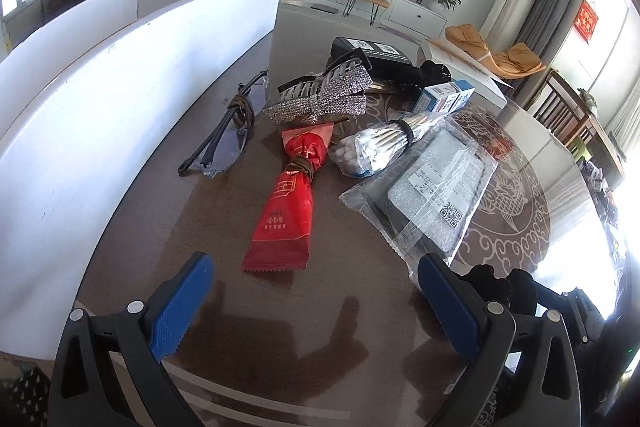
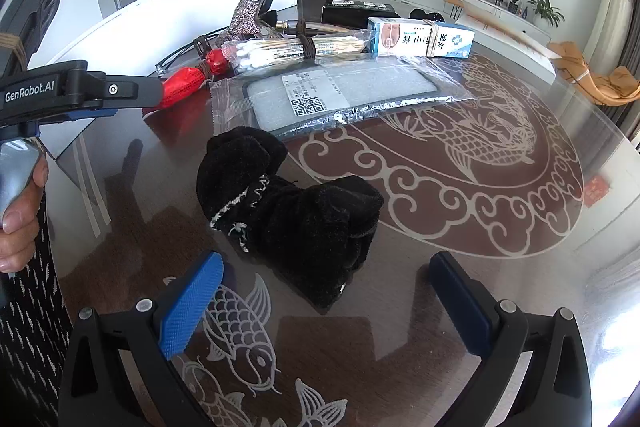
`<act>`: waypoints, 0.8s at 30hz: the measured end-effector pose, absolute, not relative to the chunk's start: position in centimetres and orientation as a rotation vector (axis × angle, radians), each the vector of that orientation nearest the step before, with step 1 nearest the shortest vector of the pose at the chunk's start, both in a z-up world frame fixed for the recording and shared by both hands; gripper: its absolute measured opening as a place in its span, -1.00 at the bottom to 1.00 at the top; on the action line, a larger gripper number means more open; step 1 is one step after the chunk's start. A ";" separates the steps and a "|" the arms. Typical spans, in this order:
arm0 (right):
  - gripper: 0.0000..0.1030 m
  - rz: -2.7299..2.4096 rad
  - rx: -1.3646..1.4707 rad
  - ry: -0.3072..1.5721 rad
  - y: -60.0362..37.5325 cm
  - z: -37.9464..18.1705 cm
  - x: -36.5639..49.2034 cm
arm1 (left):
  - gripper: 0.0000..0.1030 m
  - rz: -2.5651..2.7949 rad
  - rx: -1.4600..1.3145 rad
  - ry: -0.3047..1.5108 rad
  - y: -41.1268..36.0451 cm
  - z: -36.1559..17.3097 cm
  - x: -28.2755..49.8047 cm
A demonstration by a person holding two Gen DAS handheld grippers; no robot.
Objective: Organize objects
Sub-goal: 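Grasp the red wrapped package with the left tool while the right tool holds the black cloth, then carry both held items over the white cardboard box and open both tools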
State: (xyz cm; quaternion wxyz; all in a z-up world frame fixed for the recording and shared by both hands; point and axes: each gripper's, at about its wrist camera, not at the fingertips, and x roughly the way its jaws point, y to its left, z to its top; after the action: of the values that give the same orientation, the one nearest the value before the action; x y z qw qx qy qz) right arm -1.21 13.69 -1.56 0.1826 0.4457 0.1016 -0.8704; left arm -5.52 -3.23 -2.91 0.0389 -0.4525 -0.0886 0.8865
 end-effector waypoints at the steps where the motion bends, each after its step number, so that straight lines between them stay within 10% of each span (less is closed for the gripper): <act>1: 1.00 -2.456 1.258 0.287 13.7 -1.6 -1.2 | 1.00 2.713 -1.386 -0.245 -3.0 -2.8 -6.2; 10: 1.00 -2.456 1.257 0.286 13.7 -1.5 -1.2 | 0.15 2.596 -1.472 -0.175 -3.0 -4.5 -10.2; 14: 1.00 -2.456 1.256 0.286 13.7 -1.5 -1.2 | -0.57 2.570 -1.471 -0.129 -3.5 -4.8 -9.9; 20: 1.00 -2.456 1.256 0.286 13.7 -1.5 -1.1 | -0.56 2.514 -1.522 0.028 -3.2 -4.6 -6.2; 24: 1.00 -2.454 1.255 0.282 13.7 -1.5 -1.1 | 0.07 2.530 -1.562 0.065 -3.5 -4.7 -5.6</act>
State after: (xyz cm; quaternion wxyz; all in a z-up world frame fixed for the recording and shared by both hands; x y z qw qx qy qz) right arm -1.10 13.72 -1.52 0.1844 0.4450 0.0999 -0.8706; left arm -5.58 -3.48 -4.70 0.0834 -0.5234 0.0217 0.8477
